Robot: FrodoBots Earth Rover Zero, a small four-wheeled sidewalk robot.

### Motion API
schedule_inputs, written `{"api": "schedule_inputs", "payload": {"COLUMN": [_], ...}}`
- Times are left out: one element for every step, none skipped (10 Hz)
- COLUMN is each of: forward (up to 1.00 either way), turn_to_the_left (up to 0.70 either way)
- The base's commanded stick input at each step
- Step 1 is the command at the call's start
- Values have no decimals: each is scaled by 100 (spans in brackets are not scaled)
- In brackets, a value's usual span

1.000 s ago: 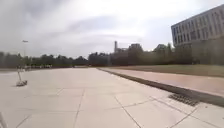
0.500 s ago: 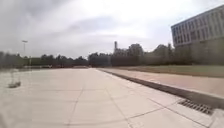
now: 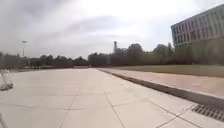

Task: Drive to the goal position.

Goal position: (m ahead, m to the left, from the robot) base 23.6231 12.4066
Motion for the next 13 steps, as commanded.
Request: {"api": "schedule_inputs", "payload": {"forward": [70, 70, 70, 70, 70, 70, 70, 70, 70, 70, 70, 70, 70], "turn_to_the_left": [35, 35, 35, 35, 30, 3, 0, 0, 0, 0, 0, 0, 0]}}
